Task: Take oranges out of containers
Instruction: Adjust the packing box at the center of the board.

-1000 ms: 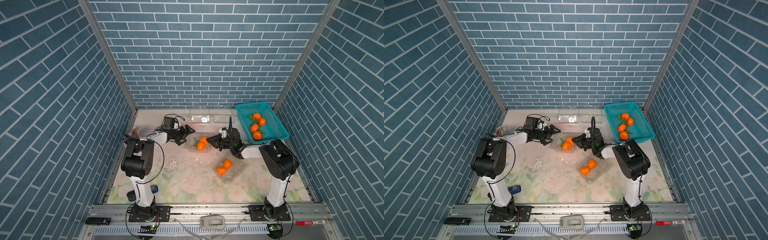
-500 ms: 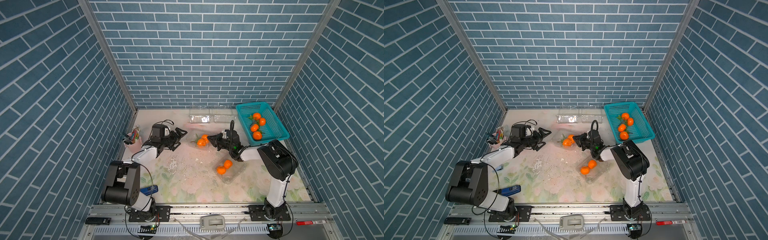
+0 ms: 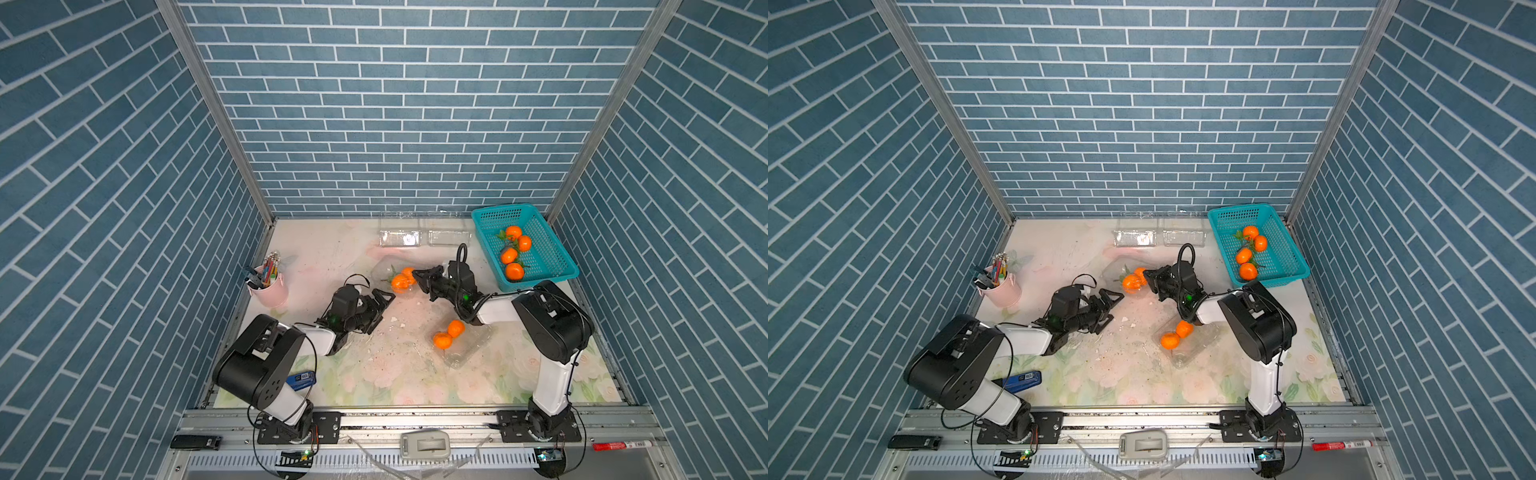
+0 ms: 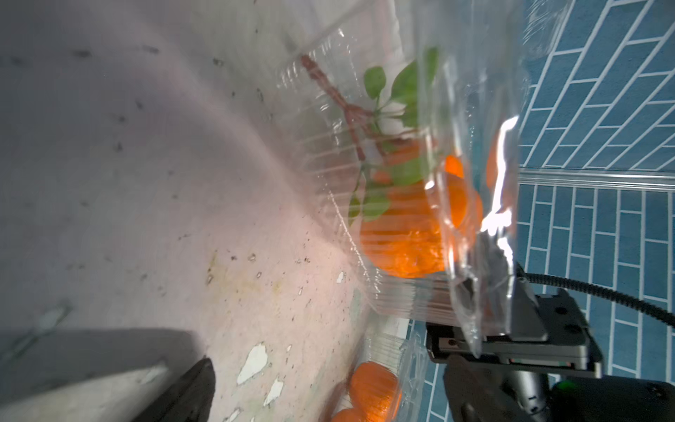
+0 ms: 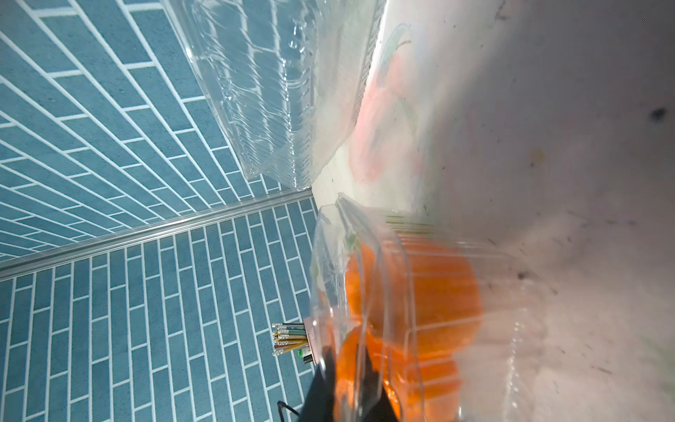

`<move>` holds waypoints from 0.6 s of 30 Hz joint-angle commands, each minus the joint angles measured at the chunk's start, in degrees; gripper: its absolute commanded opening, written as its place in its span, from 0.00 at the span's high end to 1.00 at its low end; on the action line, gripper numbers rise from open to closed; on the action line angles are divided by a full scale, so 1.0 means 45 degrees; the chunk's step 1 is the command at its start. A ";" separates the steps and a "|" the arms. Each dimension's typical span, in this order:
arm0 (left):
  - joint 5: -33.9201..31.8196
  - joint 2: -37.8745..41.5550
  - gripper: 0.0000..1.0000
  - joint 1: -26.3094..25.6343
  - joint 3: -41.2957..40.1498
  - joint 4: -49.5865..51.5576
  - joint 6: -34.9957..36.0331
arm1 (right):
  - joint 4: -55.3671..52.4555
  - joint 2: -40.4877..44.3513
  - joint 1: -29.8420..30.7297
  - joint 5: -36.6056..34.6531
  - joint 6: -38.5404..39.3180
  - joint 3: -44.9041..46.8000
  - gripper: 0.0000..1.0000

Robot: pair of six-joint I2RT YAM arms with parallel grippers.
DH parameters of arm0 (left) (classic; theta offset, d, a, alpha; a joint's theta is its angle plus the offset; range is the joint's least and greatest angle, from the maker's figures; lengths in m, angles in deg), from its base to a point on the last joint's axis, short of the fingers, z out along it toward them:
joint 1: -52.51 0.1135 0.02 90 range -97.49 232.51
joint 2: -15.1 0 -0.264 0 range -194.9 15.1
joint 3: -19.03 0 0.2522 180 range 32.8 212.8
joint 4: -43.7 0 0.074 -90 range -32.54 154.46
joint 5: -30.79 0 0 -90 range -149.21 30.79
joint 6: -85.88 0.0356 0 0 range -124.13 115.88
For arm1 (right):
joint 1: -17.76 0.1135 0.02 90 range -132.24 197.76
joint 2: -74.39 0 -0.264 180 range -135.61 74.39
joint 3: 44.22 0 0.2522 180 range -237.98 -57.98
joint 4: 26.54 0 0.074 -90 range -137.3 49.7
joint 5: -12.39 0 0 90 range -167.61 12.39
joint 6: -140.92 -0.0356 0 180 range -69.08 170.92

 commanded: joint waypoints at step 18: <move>-0.3003 -0.3158 0.04 -0.0884 -0.1109 -0.5306 -0.2564 | 0.0866 0.0598 0.0339 -0.0552 -0.0736 0.0639 0.89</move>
